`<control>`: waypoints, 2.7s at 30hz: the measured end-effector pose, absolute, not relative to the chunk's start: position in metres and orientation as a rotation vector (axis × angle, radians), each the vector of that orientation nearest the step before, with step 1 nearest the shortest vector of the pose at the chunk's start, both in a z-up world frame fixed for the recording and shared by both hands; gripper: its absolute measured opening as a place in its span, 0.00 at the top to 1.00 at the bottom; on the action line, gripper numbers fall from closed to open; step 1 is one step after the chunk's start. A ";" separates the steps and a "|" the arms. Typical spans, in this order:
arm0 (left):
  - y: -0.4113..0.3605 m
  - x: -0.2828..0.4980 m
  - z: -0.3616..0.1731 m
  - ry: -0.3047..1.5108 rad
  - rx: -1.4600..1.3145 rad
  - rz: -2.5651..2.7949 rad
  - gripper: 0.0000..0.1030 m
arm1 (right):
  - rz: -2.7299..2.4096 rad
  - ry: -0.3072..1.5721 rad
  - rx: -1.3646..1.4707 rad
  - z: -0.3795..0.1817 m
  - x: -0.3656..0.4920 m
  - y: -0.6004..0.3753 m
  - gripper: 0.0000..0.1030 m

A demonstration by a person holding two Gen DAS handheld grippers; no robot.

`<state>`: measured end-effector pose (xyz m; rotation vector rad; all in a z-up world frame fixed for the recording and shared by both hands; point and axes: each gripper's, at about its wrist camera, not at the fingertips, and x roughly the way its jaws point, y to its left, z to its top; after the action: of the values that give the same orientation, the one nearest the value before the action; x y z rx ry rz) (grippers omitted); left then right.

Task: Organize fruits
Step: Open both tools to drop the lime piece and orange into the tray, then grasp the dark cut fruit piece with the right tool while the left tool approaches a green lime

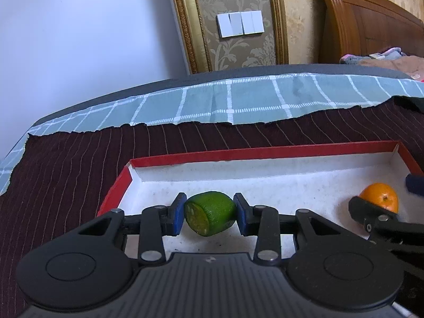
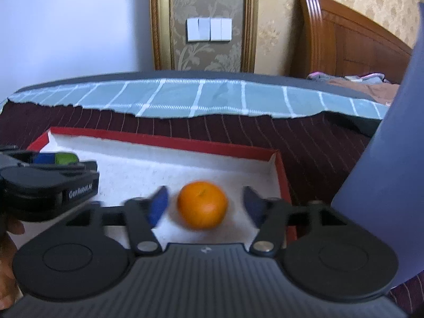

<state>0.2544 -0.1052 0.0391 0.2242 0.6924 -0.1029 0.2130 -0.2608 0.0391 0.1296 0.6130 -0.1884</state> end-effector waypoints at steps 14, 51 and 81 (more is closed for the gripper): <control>-0.093 0.219 0.066 0.587 0.214 -0.070 0.30 | -0.234 0.475 0.181 0.060 0.164 -0.263 0.02; 0.008 0.053 0.017 0.585 0.117 -0.235 0.30 | -0.046 0.585 0.026 0.008 0.056 -0.229 0.19; -0.001 0.067 0.014 0.625 0.037 -0.260 0.69 | -0.009 0.535 0.126 0.008 0.044 -0.231 0.63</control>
<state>0.0667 -0.0012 0.0139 0.0371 0.6253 -0.2598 0.0439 -0.2313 0.0078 0.1255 0.5352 -0.0094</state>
